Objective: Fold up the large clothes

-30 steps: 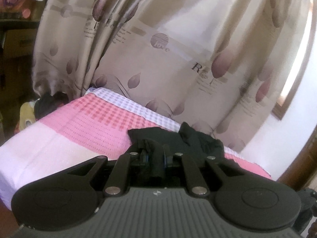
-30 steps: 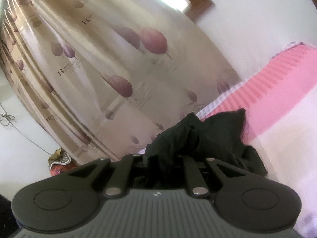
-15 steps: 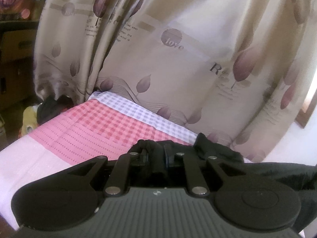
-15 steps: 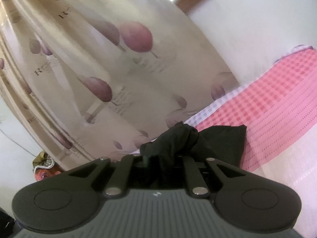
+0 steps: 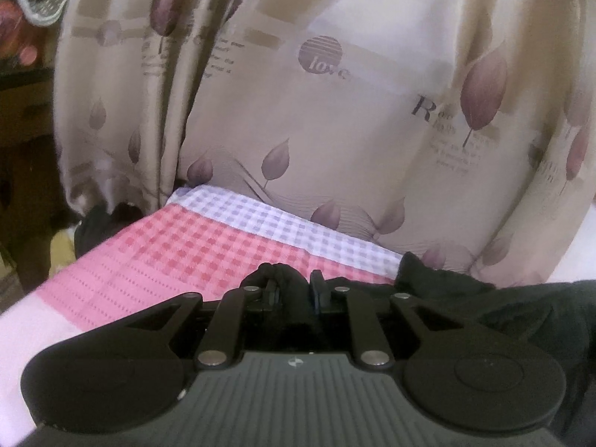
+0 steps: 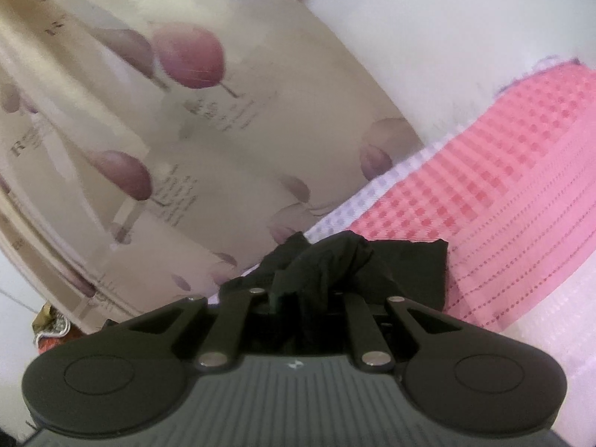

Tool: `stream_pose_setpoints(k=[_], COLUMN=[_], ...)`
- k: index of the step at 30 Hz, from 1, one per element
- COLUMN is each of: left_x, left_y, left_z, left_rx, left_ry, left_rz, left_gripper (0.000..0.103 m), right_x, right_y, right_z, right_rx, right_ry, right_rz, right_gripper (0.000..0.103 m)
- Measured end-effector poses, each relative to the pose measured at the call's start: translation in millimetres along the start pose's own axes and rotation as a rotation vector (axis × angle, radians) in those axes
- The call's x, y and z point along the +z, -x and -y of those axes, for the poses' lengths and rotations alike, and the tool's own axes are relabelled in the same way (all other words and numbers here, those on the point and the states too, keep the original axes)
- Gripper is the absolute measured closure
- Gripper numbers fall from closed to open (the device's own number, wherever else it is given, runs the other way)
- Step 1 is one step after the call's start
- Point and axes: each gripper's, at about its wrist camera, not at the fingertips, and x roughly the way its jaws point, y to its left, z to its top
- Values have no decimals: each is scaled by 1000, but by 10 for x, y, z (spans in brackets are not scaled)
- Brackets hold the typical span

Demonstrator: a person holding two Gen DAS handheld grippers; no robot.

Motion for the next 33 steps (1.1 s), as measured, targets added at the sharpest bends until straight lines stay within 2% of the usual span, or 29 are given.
stream_pose_setpoints(k=[8,11,13,14,15,16,18,20,22,25,27,28,29,31,33], left_x=[-117,-164,-184,-194,-205,-219,-251,-231,-215,-225,-242,-246,-247,-248,-267], left_y=[-292,-378,-417,-424,-419,-389,-283,-246,-209,-111,-59,-54,-66,-128,-191], left_z=[101,88,89,92,105,117,157,183,210,248,294,338,418,576,754], left_rx=[9,3,2,3,14,41,95,74,65,21,-51,-77,-104,-161,-201], left_ry=[-70,-59,-57,-59,-60,-67,-98,-125,-140,-147,-147,-156,-177,-215,-262], left_rz=[36,37,45,52,71,107,218,234,234,237,223,207,182,138,125], left_gripper=[77,69,54,47,26,0,0,0,0,0,2,8,12,28,34], right_x=[-36,-62,-74,-77,-74,-73,-78,-74,-72,-57,-39,-52,-90,-188,-281], right_y=[-392,-538,-615,-648,-667,-680,-653,-561,-425,-220,-164,-184,-245,-416,-632], right_z=[290,370,440,495,539,579,632,655,666,568,310,140,-55,-358,-578], right_rx=[-47,-52,-40,-25,-13,-1,37,75,127,168,106,54,-1,-66,-130], right_ry=[-60,-79,-112,-150,-185,-220,-259,-270,-292,-237,-47,80,217,405,524], right_rz=[-16,-24,-28,-25,-24,-23,14,74,142,209,189,164,130,70,28], right_gripper=[91,89,85,79,75,69,56,31,25,25,27,35,47,58,67])
